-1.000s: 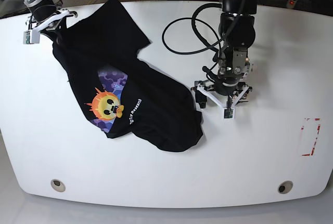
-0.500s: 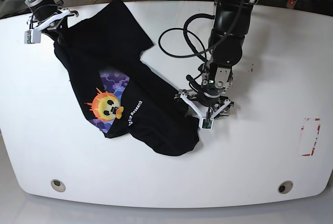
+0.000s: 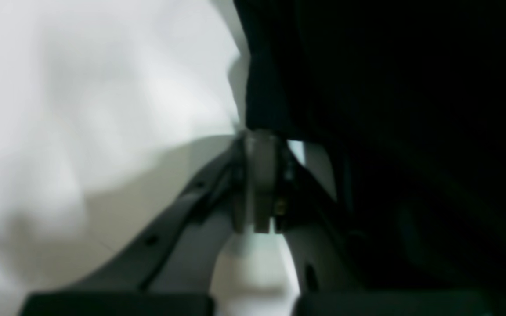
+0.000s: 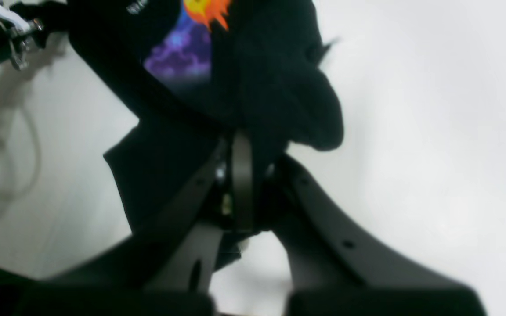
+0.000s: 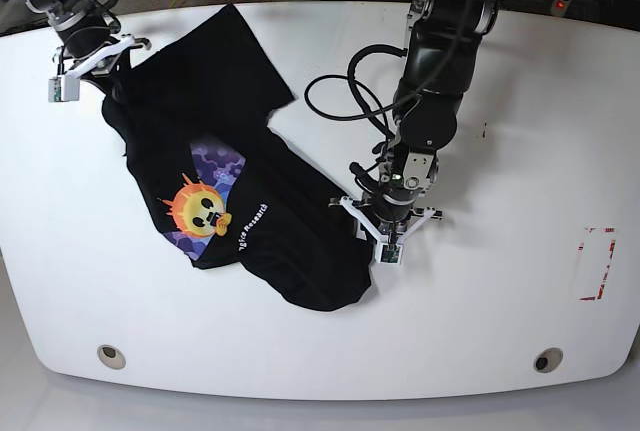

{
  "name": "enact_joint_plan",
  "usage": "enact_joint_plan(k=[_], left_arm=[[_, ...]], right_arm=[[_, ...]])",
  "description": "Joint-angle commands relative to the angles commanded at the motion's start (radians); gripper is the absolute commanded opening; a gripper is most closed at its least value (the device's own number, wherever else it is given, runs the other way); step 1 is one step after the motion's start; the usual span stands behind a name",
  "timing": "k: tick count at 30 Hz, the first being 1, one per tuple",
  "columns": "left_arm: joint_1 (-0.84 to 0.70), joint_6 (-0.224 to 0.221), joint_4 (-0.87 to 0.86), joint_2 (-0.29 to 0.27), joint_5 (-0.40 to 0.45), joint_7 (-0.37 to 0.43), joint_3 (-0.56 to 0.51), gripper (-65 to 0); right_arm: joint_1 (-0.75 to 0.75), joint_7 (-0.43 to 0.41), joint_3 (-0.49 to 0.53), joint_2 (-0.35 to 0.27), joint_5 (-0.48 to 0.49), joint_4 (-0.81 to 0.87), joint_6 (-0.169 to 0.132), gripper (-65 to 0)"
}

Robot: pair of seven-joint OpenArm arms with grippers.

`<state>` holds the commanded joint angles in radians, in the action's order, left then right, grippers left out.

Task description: Fold the T-shirt properly

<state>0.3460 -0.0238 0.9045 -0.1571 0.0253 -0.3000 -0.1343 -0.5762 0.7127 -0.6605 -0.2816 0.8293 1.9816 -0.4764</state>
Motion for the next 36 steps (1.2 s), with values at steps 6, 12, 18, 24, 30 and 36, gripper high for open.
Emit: enact_joint_plan(k=[6, 12, 18, 24, 30, 36], left_arm=[[-0.077, 0.0, 0.193, 0.066, -0.005, -0.048, 0.002, -64.3], [-0.15, 0.002, 0.404, 0.118, -0.006, -0.121, 0.003, -62.4], [-0.155, 0.003, 0.419, 0.118, -0.006, -0.117, 0.002, -30.4], [-0.11, 0.003, 0.318, 0.066, -0.006, -0.063, -0.005, -6.5], [-0.026, 0.028, 0.126, 0.05, -0.006, 0.003, -0.005, -6.5], [0.025, 0.158, 0.008, 0.026, -0.006, 0.058, -0.005, -6.5]], right_arm=[[0.037, 0.037, 0.0, -0.002, 0.0, 0.0, 0.0, -65.0], [0.043, 0.037, 0.002, -0.003, 0.0, 0.0, 0.0, -65.0], [0.061, 0.049, 0.003, 0.002, 0.0, 0.0, 0.0, -65.0], [0.063, 0.069, 0.003, 0.003, 0.0, 0.0, 0.0, -65.0], [0.086, 0.074, 0.003, 0.008, 0.0, 0.0, -0.002, -65.0], [0.091, 0.074, 0.003, 0.008, 0.0, -0.002, -0.002, -65.0]])
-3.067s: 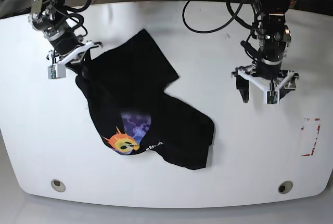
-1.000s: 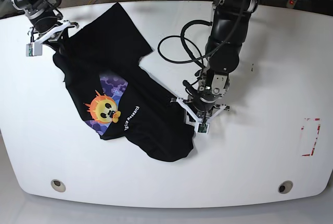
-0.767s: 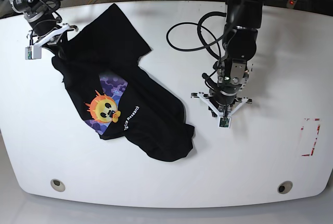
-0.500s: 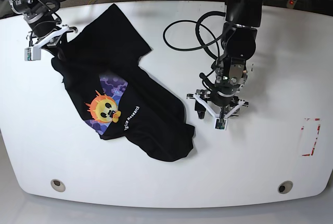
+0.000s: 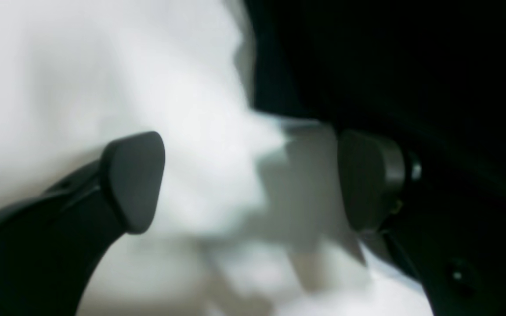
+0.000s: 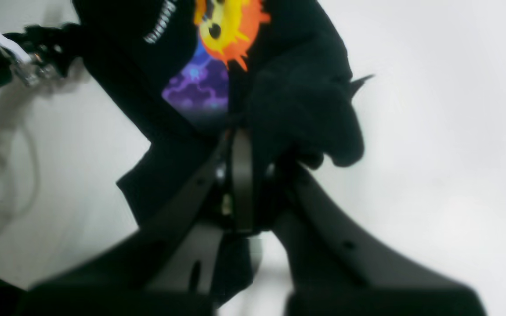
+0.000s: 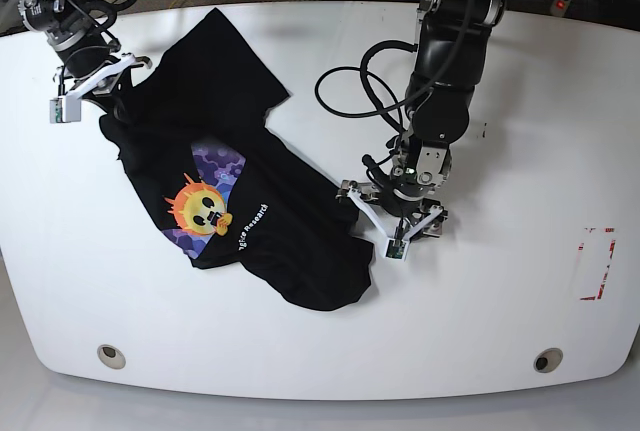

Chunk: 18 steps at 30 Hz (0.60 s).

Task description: Fold the T-shirt properly

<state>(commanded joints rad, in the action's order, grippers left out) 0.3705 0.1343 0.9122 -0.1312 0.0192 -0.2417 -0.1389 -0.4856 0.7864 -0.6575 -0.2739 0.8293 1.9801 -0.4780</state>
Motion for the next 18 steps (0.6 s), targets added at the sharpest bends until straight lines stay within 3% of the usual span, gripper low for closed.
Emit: enact_joint_plan(k=[4, 7, 13, 16, 18], left_arm=[[0.037, 0.049, -0.066, -0.011, -0.002, 0.011, 0.0, -6.4], [0.038, 0.12, -0.095, -0.02, -0.002, 0.043, 0.0, -6.4], [0.077, 0.129, -0.178, -0.026, -0.002, 0.052, 0.0, -8.1], [0.103, 0.129, -0.238, -0.026, -0.002, 0.064, 0.002, -17.9], [0.107, 0.129, -0.258, -0.026, 0.002, 0.089, 0.0, -29.9]], right_arm=[[0.009, 0.0, 0.0, 0.0, 0.0, 0.0, 0.0, -65.0], [0.009, 0.0, 0.0, 0.0, 0.0, 0.0, 0.0, -65.0], [0.009, 0.0, 0.0, 0.0, 0.002, 0.0, 0.002, -65.0], [0.009, 0.0, 0.0, 0.0, 0.002, 0.0, 0.002, -65.0], [0.011, 0.0, 0.0, 0.0, 0.002, 0.0, 0.002, -65.0]])
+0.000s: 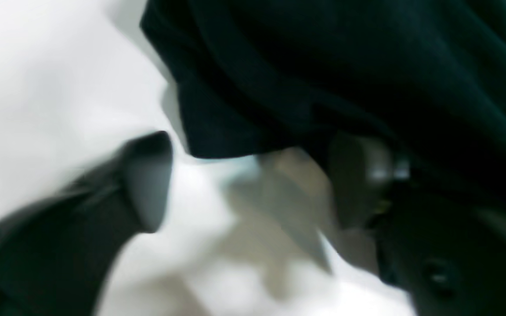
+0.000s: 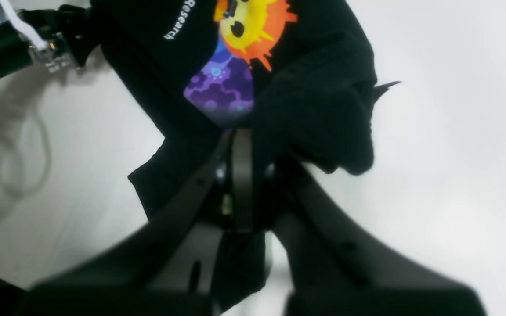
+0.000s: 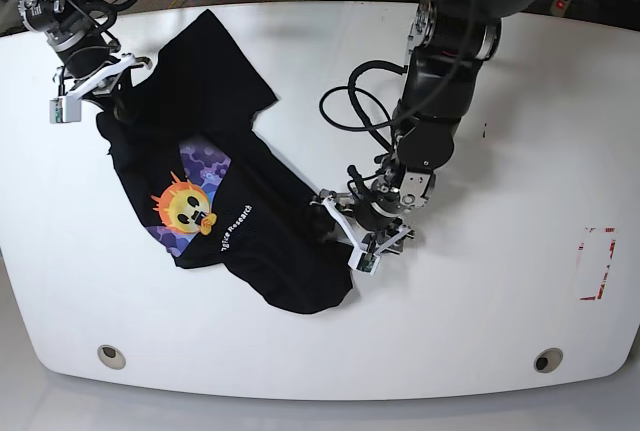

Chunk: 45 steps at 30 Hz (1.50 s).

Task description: Fold the T-shirt properly

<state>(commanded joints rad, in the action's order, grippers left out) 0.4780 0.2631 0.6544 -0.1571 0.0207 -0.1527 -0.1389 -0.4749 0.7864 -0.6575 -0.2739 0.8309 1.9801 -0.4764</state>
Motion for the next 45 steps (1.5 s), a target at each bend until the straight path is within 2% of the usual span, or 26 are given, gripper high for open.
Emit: enact_joint_plan(k=[2, 6, 9, 14, 18, 21, 23, 26, 28, 29, 30, 32, 35, 40, 42, 45], left_arm=[[0.002, 0.0, -0.009, 0.0, 0.006, 0.015, 0.0, -45.7], [-0.003, -0.005, -0.003, 0.0, 0.006, 0.014, 0.0, -65.0], [-0.011, -0.005, 0.015, 0.006, 0.005, 0.014, 0.003, -64.3], [-0.094, -0.003, 0.15, 0.055, 0.005, 0.009, 0.003, -65.0], [-0.175, -0.002, 0.311, 0.104, -0.002, -0.081, 0.005, -64.7], [-0.227, 0.0, 0.431, 0.119, -0.002, -0.133, 0.005, -64.4], [-0.25, 0.002, 0.473, 0.119, -0.002, -0.16, 0.002, -61.1], [-0.262, 0.032, 0.502, 0.109, -0.011, -0.219, 0.002, -44.4], [-0.267, 0.083, 0.508, 0.075, -0.061, -0.253, 0.006, -28.3], [-0.267, 0.104, 0.512, 0.075, -0.091, -0.267, 0.006, -23.3], [-0.267, 0.114, 0.516, 0.075, -0.109, -0.275, 0.006, -21.1], [-0.264, 0.135, 0.519, 0.07, -0.173, -0.299, 0.006, -19.3], [-0.259, 0.137, 0.514, 0.069, -0.259, -0.322, 0.005, -19.9], [-0.244, 0.101, 0.47, 0.067, -0.387, -0.331, 0.003, -19.6], [-0.213, 0.08, 0.414, 0.067, -0.423, -0.331, 0.002, -19.6], [-0.167, 0.077, 0.308, 0.054, -0.466, -0.325, 0.0, -19.7]], right_arm=[[0.002, 0.0, 0.0, 0.0, 0.0, 0.0, 0.0, -65.0], [0.002, 0.0, 0.0, 0.0, 0.0, 0.0, 0.0, -65.0], [0.002, 0.0, 0.0, 0.0, 0.0, 0.0, 0.0, -65.0], [0.002, 0.0, 0.0, 0.0, 0.0, 0.0, 0.0, -65.0], [0.002, 0.0, 0.0, 0.0, 0.0, 0.0, 0.0, -65.0], [0.002, 0.0, 0.0, 0.0, 0.0, 0.0, 0.0, -65.0], [0.002, 0.0, 0.0, 0.0, 0.0, 0.0, 0.0, -65.0], [0.003, 0.0, 0.0, 0.0, 0.0, 0.0, 0.0, -65.0], [0.003, 0.0, 0.014, 0.0, 0.0, 0.0, 0.0, -65.0], [0.003, 0.0, 0.029, -0.003, 0.0, 0.0, 0.0, -65.0], [0.003, 0.0, 0.035, -0.005, 0.0, 0.0, 0.0, -65.0], [0.003, 0.0, 0.049, -0.003, 0.0, 0.0, 0.0, -65.0], [0.003, 0.0, 0.055, -0.002, 0.0, 0.0, 0.0, -65.0], [0.003, 0.0, 0.055, 0.0, 0.0, 0.0, 0.0, -65.0], [0.003, 0.0, 0.055, 0.0, 0.0, 0.0, 0.0, -65.0], [0.003, 0.0, 0.054, 0.0, 0.0, 0.0, 0.0, -65.0]])
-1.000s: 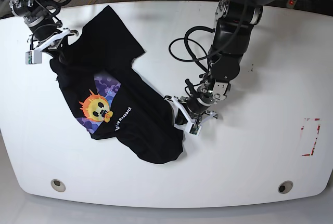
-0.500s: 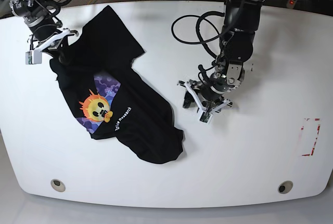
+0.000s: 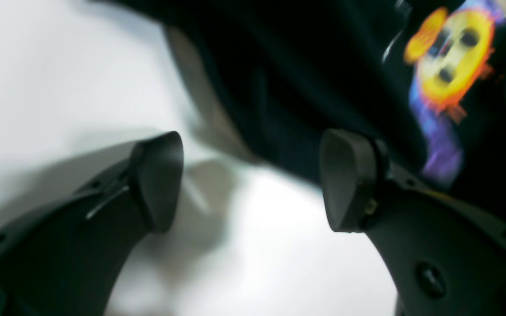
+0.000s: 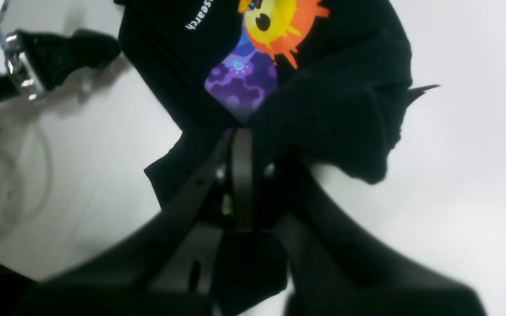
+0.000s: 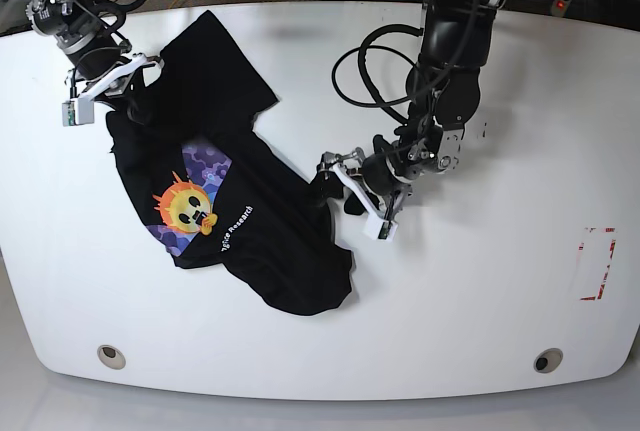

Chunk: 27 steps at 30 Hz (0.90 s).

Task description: Fold the T-shirt properly

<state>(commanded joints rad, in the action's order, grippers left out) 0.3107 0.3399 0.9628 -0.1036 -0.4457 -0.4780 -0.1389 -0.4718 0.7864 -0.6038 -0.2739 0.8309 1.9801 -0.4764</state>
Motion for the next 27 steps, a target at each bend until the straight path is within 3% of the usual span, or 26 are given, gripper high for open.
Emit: enact_joint_plan(k=[6, 8, 11, 14, 15, 17, 21, 27], left_arm=[[0.115, -0.003, -0.238, -0.051, 0.031, 0.095, -0.044, -20.0], [0.141, -0.005, -0.285, -0.052, 0.029, 0.118, -0.094, -23.3], [0.164, -0.011, -0.331, -0.054, 0.031, 0.147, -0.147, -40.4], [0.161, -0.075, -0.299, -0.052, 0.031, 0.163, -0.153, -61.8], [0.16, -0.104, -0.276, -0.051, 0.028, 0.163, -0.157, -64.3], [0.117, -0.137, -0.196, -0.048, 0.026, 0.152, -0.163, -64.6], [0.023, -0.138, 0.072, 0.048, 0.026, 0.072, -0.164, -64.6], [-0.063, -0.138, 0.342, 0.133, 0.026, -0.006, -0.163, -64.9]], right_arm=[[0.0, 0.0, 0.0, 0.0, -0.002, 0.0, 0.0, -65.0], [0.0, 0.0, 0.0, 0.0, -0.002, 0.0, 0.0, -65.0], [0.0, 0.0, 0.0, 0.0, -0.002, 0.0, 0.0, -65.0], [0.0, 0.0, 0.0, 0.0, -0.002, 0.0, 0.0, -65.0], [0.0, 0.0, 0.0, 0.0, -0.002, 0.0, 0.0, -65.0], [0.003, 0.0, 0.0, 0.0, -0.002, 0.0, 0.002, -65.0], [0.023, 0.0, 0.0, 0.0, -0.002, 0.0, 0.002, -65.0], [0.101, 0.048, 0.002, -0.002, -0.08, 0.0, -0.002, -65.0]])
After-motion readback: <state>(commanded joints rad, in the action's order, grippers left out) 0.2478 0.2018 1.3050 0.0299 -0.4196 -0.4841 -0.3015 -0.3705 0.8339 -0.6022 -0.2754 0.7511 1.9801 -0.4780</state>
